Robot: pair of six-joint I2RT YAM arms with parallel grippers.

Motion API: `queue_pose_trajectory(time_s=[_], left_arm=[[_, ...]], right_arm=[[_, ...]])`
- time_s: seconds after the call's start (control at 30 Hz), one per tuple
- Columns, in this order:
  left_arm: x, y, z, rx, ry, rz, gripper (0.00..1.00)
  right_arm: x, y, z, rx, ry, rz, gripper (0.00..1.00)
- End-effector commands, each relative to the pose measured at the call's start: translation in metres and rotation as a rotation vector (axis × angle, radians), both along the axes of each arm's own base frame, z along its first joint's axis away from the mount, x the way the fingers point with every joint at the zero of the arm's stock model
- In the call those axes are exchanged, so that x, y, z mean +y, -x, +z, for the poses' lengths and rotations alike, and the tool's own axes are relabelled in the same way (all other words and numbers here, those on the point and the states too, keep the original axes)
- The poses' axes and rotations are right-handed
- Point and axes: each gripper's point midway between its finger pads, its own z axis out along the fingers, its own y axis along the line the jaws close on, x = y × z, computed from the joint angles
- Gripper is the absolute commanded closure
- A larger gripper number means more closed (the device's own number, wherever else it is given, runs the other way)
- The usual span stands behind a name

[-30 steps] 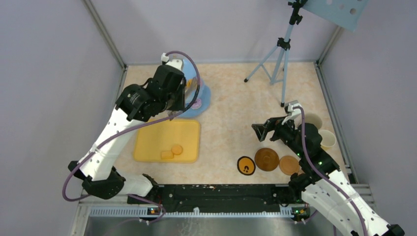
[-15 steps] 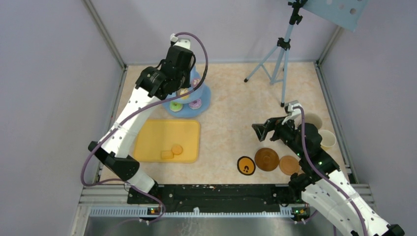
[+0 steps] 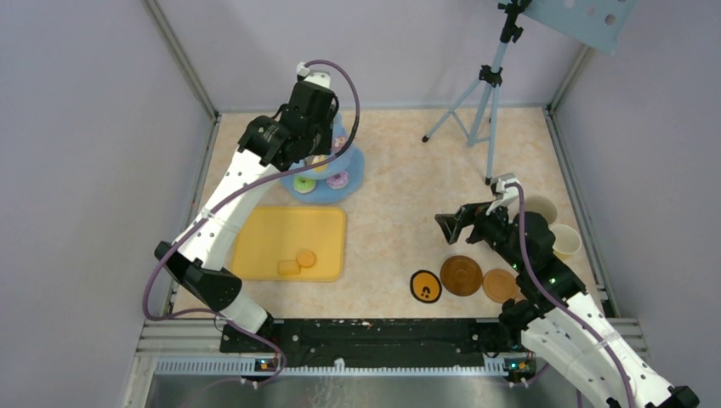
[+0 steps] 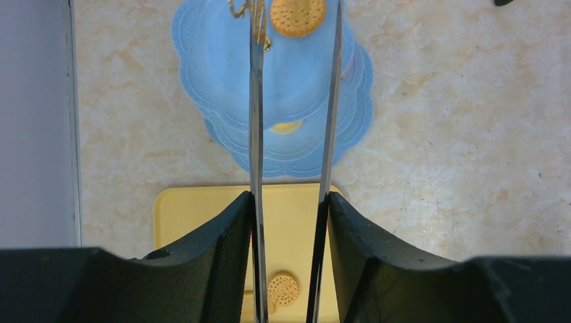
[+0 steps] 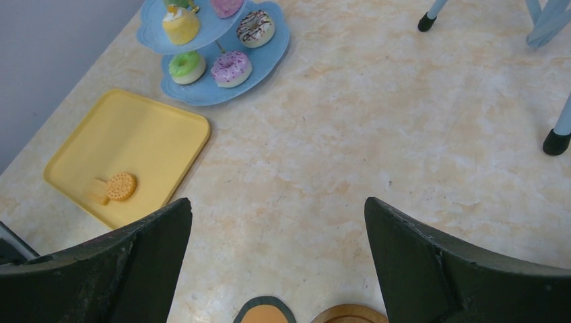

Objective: Serve the afternoon tea

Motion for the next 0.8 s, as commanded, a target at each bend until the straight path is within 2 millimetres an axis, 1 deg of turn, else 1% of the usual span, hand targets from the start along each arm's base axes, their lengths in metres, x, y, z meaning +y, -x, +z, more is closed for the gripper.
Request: queue_pose_trajectory(time_s=[0.0, 0.1, 0.17, 0.27, 0.33, 0.37, 0.4, 0.5, 0.67, 0.77], left_arm=[[-0.004, -0.004, 0.026, -0.074, 0.054, -0.014, 0.48], [-0.003, 0.001, 0.038, -0.079, 0.064, -0.027, 0.47], [-0.001, 0.009, 0.050, -0.086, 0.082, -0.048, 0.48], [0.000, 0.031, 0.077, -0.126, 0.149, -0.107, 0.49], [-0.005, 0.049, 0.086, -0.129, 0.197, -0.178, 0.49], [-0.007, 0.058, 0.084, -0.108, 0.209, -0.207, 0.49], [-0.007, 0.068, 0.077, -0.064, 0.214, -0.230, 0.49], [0.003, 0.092, 0.050, 0.057, 0.189, -0.219, 0.49], [0.022, 0.130, -0.006, 0.275, 0.121, -0.190, 0.47], [0.024, 0.149, -0.040, 0.397, 0.102, -0.204, 0.46]], right_arm=[[0.002, -0.002, 0.014, -0.040, -0.025, 0.001, 0.03], [0.002, -0.001, 0.016, -0.045, -0.027, 0.001, 0.03], [0.002, -0.001, 0.016, -0.044, -0.026, 0.002, 0.03], [0.002, -0.001, 0.017, -0.047, -0.028, 0.003, 0.03], [0.002, -0.001, 0.016, -0.045, -0.028, 0.003, 0.03], [0.003, -0.001, 0.016, -0.047, -0.029, 0.007, 0.03], [0.003, -0.001, 0.015, -0.046, -0.029, 0.011, 0.03], [0.005, 0.000, 0.014, -0.045, -0.031, 0.020, 0.03], [0.008, -0.001, 0.014, -0.046, -0.033, 0.030, 0.03], [0.008, -0.001, 0.015, -0.048, -0.032, 0.033, 0.03]])
